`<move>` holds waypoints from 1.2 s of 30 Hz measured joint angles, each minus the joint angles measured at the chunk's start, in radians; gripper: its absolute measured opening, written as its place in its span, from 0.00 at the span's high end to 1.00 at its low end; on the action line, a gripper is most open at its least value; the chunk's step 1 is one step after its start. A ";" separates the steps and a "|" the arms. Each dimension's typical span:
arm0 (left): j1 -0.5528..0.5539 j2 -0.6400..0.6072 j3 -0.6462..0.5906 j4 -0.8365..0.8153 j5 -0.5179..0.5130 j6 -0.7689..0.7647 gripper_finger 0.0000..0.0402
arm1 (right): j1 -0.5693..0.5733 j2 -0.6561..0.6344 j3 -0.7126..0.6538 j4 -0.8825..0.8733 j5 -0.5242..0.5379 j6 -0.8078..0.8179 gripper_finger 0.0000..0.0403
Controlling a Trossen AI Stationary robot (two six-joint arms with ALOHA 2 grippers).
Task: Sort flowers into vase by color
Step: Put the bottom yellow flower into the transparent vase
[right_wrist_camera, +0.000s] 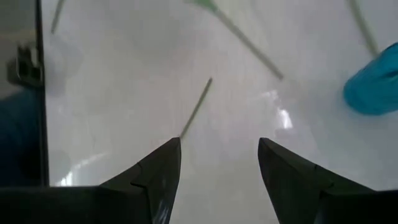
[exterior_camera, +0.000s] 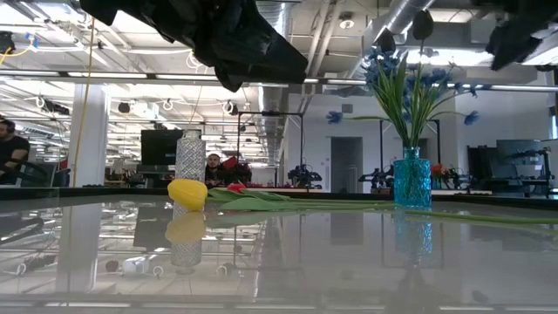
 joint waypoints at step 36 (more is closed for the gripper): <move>0.155 0.863 1.188 -0.420 0.368 0.463 0.71 | 0.507 0.072 -0.244 0.275 0.191 0.205 0.41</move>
